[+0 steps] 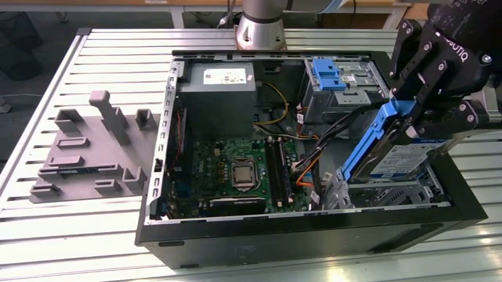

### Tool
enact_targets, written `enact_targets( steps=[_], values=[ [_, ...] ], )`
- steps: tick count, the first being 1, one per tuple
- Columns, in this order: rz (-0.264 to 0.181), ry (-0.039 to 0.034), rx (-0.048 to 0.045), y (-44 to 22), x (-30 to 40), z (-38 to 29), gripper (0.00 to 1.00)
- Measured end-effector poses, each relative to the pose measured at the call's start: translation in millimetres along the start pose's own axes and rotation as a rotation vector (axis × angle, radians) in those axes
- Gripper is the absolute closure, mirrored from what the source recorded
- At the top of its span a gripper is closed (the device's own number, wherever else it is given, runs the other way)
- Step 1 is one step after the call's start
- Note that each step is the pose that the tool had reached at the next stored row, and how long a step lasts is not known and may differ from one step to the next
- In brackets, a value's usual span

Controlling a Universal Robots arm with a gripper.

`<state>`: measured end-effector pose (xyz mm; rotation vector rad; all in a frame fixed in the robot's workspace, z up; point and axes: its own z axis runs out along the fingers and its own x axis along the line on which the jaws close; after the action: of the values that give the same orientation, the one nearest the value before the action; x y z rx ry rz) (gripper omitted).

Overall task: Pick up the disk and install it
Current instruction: 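Insert the disk into the insertion slot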

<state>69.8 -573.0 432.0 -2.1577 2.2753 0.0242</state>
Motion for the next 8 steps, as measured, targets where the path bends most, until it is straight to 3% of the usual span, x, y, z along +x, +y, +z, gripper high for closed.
enact_targets(
  steps=[6, 7, 8],
  values=[
    [0.000, -0.0002, 0.0000, 0.0, 0.0, 1.0, 0.63],
    [0.000, -0.0002, 0.0000, 0.0, 0.0, 2.5, 0.56],
    [0.000, -0.0002, 0.0000, 0.0, 0.1, 4.3, 0.56]
  ],
)
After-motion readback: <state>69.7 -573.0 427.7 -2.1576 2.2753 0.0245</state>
